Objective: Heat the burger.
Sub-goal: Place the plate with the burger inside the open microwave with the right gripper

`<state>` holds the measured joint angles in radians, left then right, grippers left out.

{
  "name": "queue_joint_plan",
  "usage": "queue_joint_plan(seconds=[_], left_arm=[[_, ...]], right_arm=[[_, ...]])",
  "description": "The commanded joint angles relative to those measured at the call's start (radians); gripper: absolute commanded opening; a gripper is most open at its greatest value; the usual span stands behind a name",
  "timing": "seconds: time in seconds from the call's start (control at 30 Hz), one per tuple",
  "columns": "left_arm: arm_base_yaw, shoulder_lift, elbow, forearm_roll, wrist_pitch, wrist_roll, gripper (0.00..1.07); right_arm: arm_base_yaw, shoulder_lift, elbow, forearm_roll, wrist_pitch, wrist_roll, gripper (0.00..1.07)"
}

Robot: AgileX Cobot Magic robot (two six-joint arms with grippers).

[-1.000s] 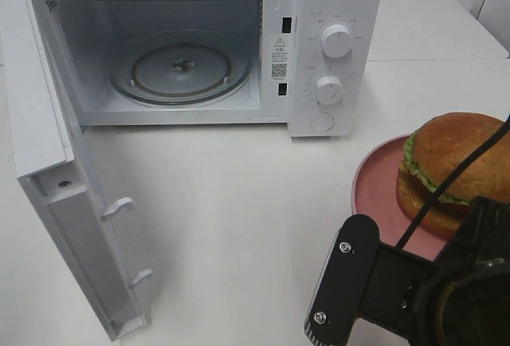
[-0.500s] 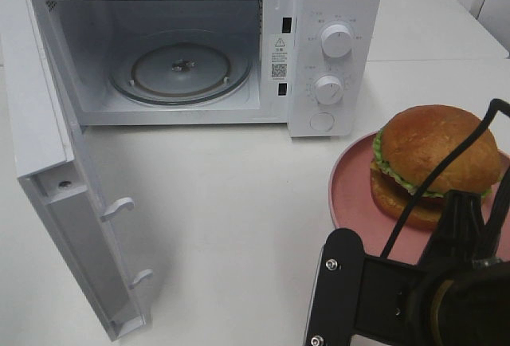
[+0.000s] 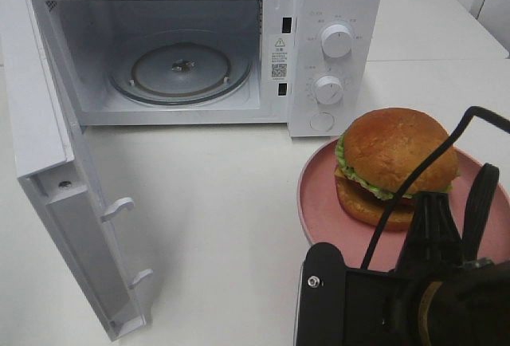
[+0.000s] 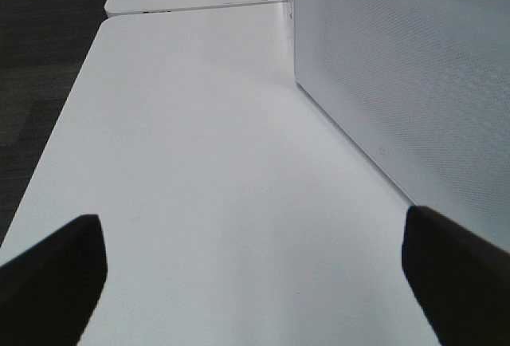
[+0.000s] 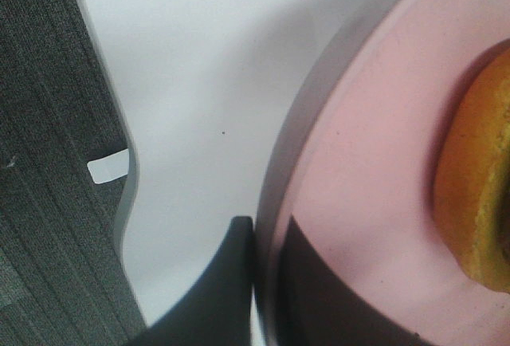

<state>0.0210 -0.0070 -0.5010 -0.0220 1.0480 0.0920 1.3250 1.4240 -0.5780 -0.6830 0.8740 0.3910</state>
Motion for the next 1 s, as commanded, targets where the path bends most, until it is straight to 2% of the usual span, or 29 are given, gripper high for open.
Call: queue_joint_plan(seconds=[0.03,0.53,0.73,1.0], left_arm=[[0.001,-0.018,0.003,0.001,-0.009,-0.004,0.93],[0.001,-0.018,0.003,0.001,-0.009,-0.004,0.93],[0.001,-0.018,0.003,0.001,-0.009,-0.004,0.93],[0.001,-0.018,0.003,0.001,-0.009,-0.004,0.93]], right_arm=[[0.003,-0.008,0.000,-0.082,-0.008,-0.022,0.00],[0.003,-0.008,0.000,-0.093,-0.142,-0.274,0.00],[0.000,-0.008,0.000,-0.164,-0.172,-0.354,0.00],[0.000,-0.008,0.000,-0.189,-0.243,-0.449,0.00]])
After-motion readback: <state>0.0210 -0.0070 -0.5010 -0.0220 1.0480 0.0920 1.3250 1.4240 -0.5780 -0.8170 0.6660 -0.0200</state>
